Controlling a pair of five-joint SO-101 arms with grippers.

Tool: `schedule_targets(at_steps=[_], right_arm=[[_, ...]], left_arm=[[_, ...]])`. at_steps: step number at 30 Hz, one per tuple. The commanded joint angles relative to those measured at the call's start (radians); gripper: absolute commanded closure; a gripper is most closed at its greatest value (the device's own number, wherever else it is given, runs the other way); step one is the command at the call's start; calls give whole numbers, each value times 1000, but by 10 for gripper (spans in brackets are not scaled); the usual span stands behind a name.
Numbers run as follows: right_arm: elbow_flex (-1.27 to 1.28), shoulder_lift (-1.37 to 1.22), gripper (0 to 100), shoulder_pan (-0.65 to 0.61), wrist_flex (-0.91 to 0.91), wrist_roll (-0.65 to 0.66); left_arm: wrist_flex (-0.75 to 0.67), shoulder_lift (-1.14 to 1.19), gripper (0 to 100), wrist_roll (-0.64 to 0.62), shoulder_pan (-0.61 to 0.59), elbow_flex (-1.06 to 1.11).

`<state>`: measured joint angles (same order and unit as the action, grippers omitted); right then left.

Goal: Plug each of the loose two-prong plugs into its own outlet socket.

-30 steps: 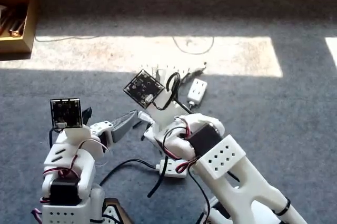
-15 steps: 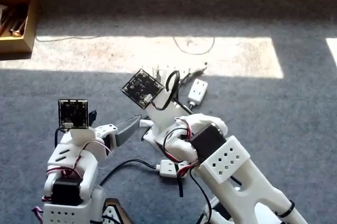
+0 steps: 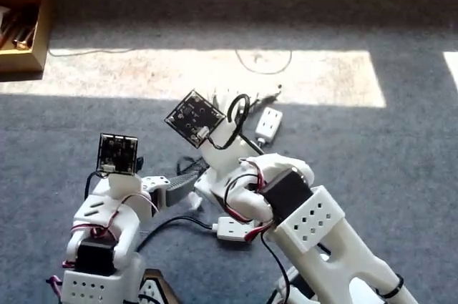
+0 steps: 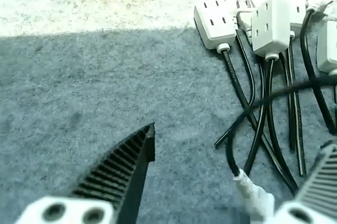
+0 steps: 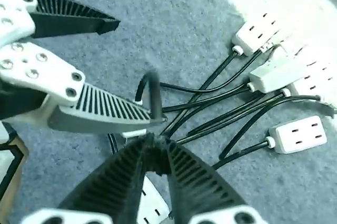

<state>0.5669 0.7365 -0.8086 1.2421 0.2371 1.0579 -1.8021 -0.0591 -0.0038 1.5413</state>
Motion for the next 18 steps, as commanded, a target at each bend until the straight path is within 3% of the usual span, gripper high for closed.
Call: schedule_targets(at_steps=[1, 7, 12, 18], right_arm=[[-45, 30, 993, 48, 82, 60], [-45, 28, 993, 248, 133, 135], [50, 28, 993, 156, 84, 91], [278, 41, 993, 168, -25, 32]], left_arm=[[-3, -4, 550, 8, -87, -4], [-48, -4, 550, 2, -213, -8], [-97, 4, 550, -38, -344, -10], [-97, 5, 550, 17, -358, -15]])
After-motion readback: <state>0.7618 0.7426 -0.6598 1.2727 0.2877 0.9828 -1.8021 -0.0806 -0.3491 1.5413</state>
